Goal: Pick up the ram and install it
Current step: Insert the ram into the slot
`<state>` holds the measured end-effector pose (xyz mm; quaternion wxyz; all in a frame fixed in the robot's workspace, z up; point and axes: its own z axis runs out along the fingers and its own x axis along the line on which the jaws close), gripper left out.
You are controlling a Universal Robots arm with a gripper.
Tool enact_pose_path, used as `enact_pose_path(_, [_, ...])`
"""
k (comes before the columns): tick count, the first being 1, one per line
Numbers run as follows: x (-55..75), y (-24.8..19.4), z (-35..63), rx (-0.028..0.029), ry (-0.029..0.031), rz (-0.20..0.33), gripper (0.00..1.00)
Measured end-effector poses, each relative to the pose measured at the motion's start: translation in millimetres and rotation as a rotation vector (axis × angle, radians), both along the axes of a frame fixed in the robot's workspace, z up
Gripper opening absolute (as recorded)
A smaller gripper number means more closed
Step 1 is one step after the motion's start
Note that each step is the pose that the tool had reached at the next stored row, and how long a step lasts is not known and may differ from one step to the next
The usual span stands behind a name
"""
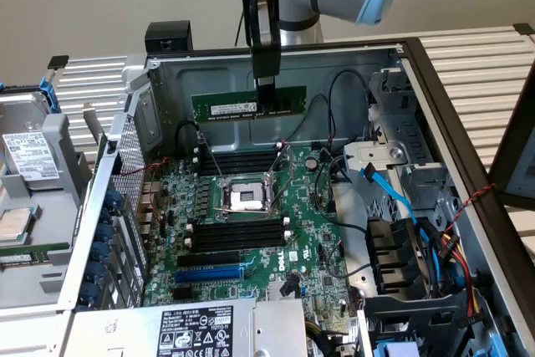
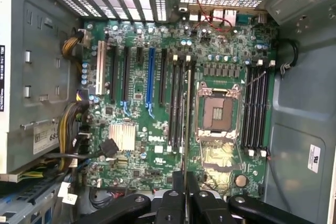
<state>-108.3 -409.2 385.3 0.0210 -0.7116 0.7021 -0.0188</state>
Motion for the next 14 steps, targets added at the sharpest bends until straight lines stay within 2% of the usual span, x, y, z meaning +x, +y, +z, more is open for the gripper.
enact_pose_path(5, [-5.7,1.4,-9.0,0.0002,-0.0001,-0.009,0.13])
enact_pose_path(14, [-7.0,1.4,-25.4,0.0001,-0.0009,-0.015,0.13])
